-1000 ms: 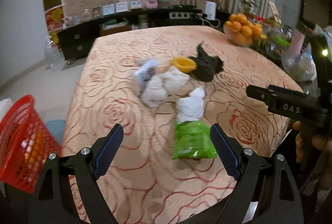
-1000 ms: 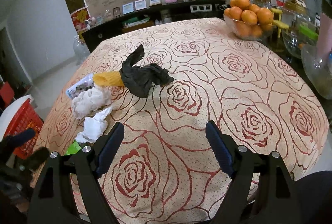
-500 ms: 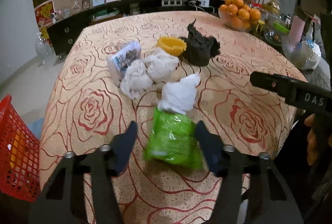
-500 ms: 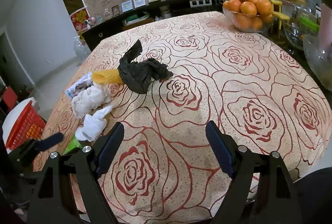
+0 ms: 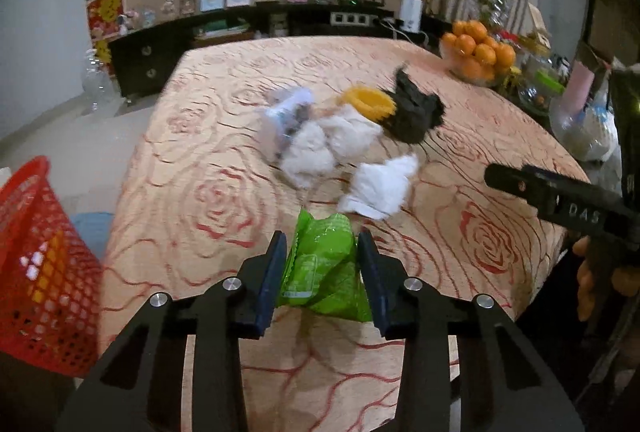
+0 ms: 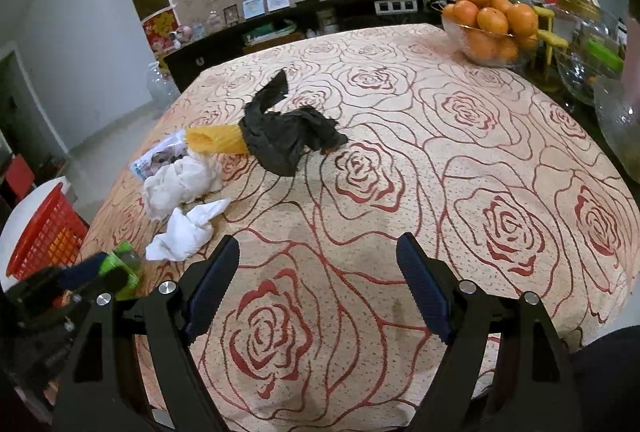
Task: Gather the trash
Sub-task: 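Grasp the crumpled white tissue with the right gripper while the left lifts the green bag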
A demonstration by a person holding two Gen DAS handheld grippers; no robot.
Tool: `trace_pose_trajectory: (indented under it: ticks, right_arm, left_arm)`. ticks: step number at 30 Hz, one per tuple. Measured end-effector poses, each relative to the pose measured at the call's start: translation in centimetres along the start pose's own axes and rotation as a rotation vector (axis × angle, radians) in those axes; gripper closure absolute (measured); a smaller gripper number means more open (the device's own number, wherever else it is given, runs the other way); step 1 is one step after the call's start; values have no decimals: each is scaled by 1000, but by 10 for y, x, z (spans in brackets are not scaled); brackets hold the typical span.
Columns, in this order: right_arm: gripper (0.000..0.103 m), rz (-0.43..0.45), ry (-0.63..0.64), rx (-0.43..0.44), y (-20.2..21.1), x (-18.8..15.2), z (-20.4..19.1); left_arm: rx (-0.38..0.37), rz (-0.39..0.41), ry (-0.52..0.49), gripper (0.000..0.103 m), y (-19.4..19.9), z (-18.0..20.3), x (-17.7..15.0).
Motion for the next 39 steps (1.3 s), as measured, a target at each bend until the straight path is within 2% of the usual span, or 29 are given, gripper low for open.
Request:
trace_pose_trajectory:
  ticks: [6, 11, 17, 26, 37, 39]
  right_arm:
    - [25, 12, 37, 17, -1, 1, -12]
    - [25, 6, 70, 22, -5, -2, -21]
    - [25, -4, 103, 37, -12, -5, -35]
    - [25, -37, 167, 105, -34, -3, -80]
    - [25, -68, 241, 76, -72, 2, -111]
    - [28, -61, 250, 67, -72, 2, -112]
  left_arm:
    - [74, 44, 57, 67, 17, -33, 8]
    - [148, 74, 66, 67, 27, -51, 12]
    - [199, 106, 94, 67, 39, -68, 17]
    - [222, 116, 123, 67, 46, -83, 16]
    - [230, 104, 121, 67, 44, -85, 14]
    - [233, 103, 117, 67, 43, -85, 14]
Point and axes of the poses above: each gripper's, at about its wrist camera, not at the fingertips, and y roughly against the way its jaws point, z to its right, x to its top, the point moved 9 cm from there along -y, roughly the way its jaws point, and after that the axes turned 1 degree about y, right-handed, at the moved point
